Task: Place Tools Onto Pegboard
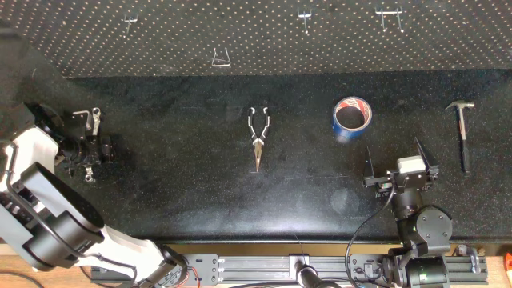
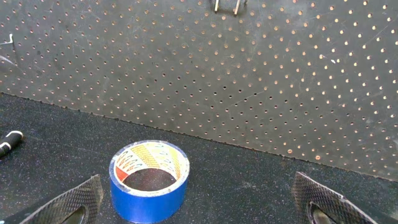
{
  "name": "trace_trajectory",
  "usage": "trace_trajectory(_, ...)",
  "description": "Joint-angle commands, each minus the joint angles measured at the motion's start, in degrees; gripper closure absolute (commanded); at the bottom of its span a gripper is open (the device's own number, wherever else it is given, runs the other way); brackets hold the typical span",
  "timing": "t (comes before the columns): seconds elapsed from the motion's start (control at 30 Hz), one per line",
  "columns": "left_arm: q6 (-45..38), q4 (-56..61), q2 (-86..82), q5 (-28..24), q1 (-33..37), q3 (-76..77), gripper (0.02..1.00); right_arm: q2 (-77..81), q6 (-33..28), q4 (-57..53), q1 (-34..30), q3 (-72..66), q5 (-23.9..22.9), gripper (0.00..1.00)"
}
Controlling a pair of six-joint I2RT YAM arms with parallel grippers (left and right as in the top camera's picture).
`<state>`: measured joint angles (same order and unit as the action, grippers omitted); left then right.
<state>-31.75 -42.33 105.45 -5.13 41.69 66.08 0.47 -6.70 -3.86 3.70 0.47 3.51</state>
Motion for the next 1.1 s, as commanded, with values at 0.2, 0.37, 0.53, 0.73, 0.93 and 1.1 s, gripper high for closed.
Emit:
trace_trajectory(0.2, -4.28, -3.37, 1.27, 6.10, -0.17, 1.09, 0.989, -0.42, 0.68, -0.15, -0.35, -0.24, -0.09, 0.012)
trace_trajectory(0.37, 12.28, 18.36, -28.89, 6.49, -15.13, -14.51, 0.989, -0.42, 0.68, -0.15, -0.35, -0.24, -0.09, 0.012)
trace_trajectory(0.53, 24.72, 28.28, -46.58, 8.33, -33.18, -23.91, 0.989, -0.42, 0.68, -0.15, -0.35, -0.24, -0.09, 0.012)
trace_trajectory(0.73, 24.70, 34.03, -43.30, 8.15, -33.20, -23.87, 0.989, -0.42, 0.68, -0.15, -0.35, -0.24, -0.09, 0.012)
trace_trajectory(0.93, 24.70, 36.61, -38.49, 8.15, -33.18, -23.87, 0.989, -0.42, 0.68, -0.15, -0.35, -0.24, -0.09, 0.012)
trace_trajectory(1.1, 24.68, 38.53, -36.54, 8.17, -33.09, -23.54, 0.991, -0.42, 0.68, -0.15, -0.35, -0.24, -0.09, 0.012)
